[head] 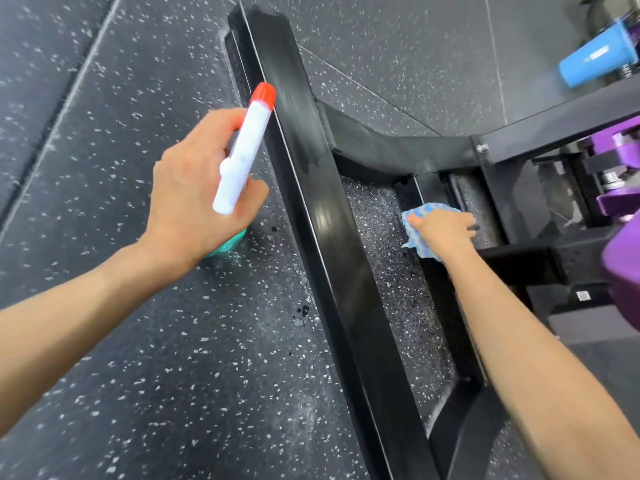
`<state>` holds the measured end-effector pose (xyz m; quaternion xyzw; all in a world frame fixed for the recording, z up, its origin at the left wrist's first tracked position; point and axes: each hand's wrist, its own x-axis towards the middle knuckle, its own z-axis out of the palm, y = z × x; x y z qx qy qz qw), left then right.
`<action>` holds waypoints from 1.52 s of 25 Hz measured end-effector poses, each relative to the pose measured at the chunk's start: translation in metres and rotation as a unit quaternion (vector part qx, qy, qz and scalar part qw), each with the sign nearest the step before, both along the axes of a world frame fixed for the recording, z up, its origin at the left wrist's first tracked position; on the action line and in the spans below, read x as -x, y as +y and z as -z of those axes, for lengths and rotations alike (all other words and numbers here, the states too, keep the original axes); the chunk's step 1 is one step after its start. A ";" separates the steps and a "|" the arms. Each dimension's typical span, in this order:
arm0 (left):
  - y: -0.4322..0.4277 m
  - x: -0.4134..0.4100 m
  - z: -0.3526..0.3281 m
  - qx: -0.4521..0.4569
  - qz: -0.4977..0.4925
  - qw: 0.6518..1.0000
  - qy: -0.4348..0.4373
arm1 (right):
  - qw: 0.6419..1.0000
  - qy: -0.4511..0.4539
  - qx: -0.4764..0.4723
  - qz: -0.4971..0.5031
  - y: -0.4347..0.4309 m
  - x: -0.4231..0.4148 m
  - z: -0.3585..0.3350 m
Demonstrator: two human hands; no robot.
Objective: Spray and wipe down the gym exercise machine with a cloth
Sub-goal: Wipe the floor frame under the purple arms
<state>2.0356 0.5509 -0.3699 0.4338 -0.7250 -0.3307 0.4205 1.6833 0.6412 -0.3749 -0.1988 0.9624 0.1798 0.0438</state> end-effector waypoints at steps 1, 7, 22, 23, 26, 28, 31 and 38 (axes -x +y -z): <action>0.000 0.000 0.000 0.001 -0.003 1.000 -0.001 | 0.999 -0.030 0.040 -0.015 -0.018 0.002 -0.003; -0.001 0.000 0.000 -0.002 -0.001 1.000 0.004 | 0.996 0.027 0.080 -0.020 -0.003 -0.003 0.012; -0.001 0.000 0.003 0.029 0.000 1.000 0.009 | 0.936 -0.058 0.308 -0.158 -0.024 -0.022 -0.029; -0.001 0.001 0.003 0.027 0.003 1.000 0.011 | 0.922 -0.071 0.349 -0.154 -0.042 -0.015 -0.033; -0.001 0.002 0.003 0.026 0.007 1.000 0.008 | 0.935 -0.054 0.322 -0.136 -0.085 -0.025 -0.013; -0.001 0.001 0.003 0.031 0.004 0.999 0.006 | 0.904 -0.071 0.348 -0.237 -0.094 -0.063 0.010; -0.001 0.001 0.002 0.026 0.010 1.000 0.014 | 0.823 -0.173 0.339 -0.422 -0.091 -0.091 0.019; -0.001 0.001 0.001 0.050 0.022 0.998 0.017 | 0.915 -0.088 0.271 -0.286 -0.113 -0.086 0.012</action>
